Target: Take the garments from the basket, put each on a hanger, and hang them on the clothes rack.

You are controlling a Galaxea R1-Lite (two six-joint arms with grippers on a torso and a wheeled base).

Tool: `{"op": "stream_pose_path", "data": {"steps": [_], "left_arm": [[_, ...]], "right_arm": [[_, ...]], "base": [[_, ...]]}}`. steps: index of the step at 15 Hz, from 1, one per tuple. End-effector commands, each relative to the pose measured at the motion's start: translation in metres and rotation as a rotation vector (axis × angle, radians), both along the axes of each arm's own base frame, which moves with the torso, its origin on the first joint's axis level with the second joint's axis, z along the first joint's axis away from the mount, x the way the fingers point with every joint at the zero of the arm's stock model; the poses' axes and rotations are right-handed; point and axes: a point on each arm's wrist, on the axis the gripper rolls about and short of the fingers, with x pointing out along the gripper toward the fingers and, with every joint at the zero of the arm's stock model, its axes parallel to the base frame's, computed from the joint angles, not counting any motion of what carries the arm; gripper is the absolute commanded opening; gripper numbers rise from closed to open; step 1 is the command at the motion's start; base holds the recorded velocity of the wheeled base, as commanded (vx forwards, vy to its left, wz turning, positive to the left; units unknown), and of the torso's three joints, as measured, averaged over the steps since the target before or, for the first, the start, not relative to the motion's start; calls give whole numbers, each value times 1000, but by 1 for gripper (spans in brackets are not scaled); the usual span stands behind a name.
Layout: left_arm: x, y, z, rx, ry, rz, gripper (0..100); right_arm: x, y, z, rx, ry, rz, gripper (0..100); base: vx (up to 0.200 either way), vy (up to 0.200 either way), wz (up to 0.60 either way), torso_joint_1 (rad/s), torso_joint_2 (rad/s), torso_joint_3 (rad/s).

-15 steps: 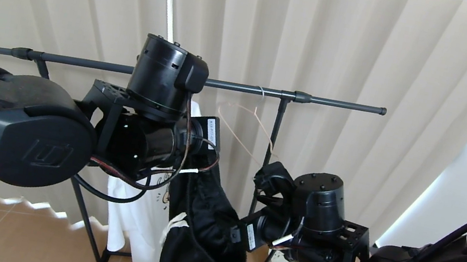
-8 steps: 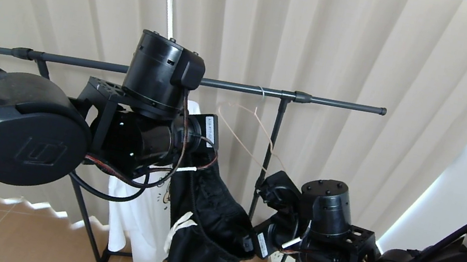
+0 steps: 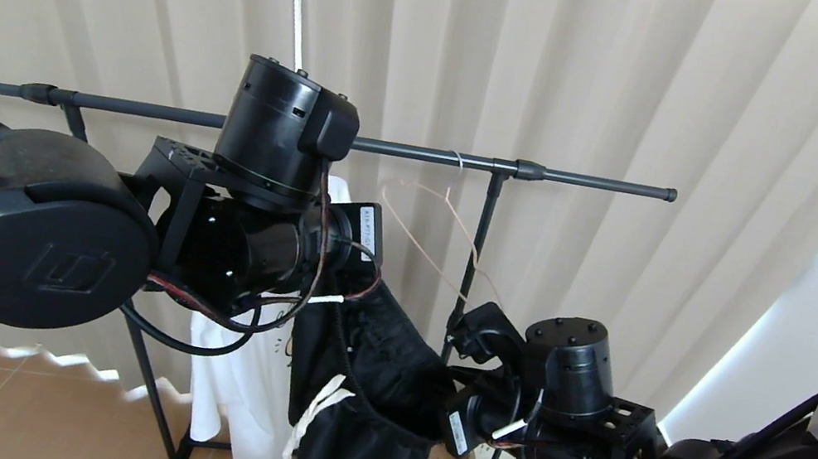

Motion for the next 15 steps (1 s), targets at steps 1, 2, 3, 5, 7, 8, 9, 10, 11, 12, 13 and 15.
{"op": "stream_pose_path", "data": {"steps": [1,2,3,5,7,8,9,10,11,12,13,15], "left_arm": [[-1,1,1,-2,-2,0,0],[-1,1,1,-2,-2,0,0],[0,1,1,-2,-2,0,0],[1,1,-1,2,7,-1,0],[2,3,-8,25,27,-3,0],[2,3,-8,25,27,-3,0],[9,3,-20,39,66,-29,0],[12,1,-31,50,102,-54,0],[12,0,-40,74,125,-70,0],[13,-1,-49,110,143,-85,0],[12,-2,-55,132,154,-93,0],[10,-1,-61,151,173,-110,100]], "right_arm": [[0,0,0,1,-1,0,0],[1,0,1,4,-4,-1,0],[2,0,5,12,-14,-4,0],[15,-15,19,45,-66,-59,0],[21,-36,44,86,-132,-119,0],[21,-36,44,86,-132,-119,0],[24,-57,66,101,-198,-163,0],[23,-70,79,102,-242,-189,0],[20,-76,86,109,-261,-200,0],[18,-80,93,116,-281,-208,0],[17,-84,97,114,-298,-213,0],[17,-89,100,106,-315,-223,0]], "base": [[0,0,0,0,0,0],[0,0,0,0,0,0],[0,0,0,0,0,0],[0,0,0,0,0,0],[0,0,0,0,0,0],[0,0,0,0,0,0],[0,0,0,0,0,0],[0,0,0,0,0,0],[0,0,0,0,0,0],[0,0,0,0,0,0],[0,0,0,0,0,0],[0,0,0,0,0,0]]}}
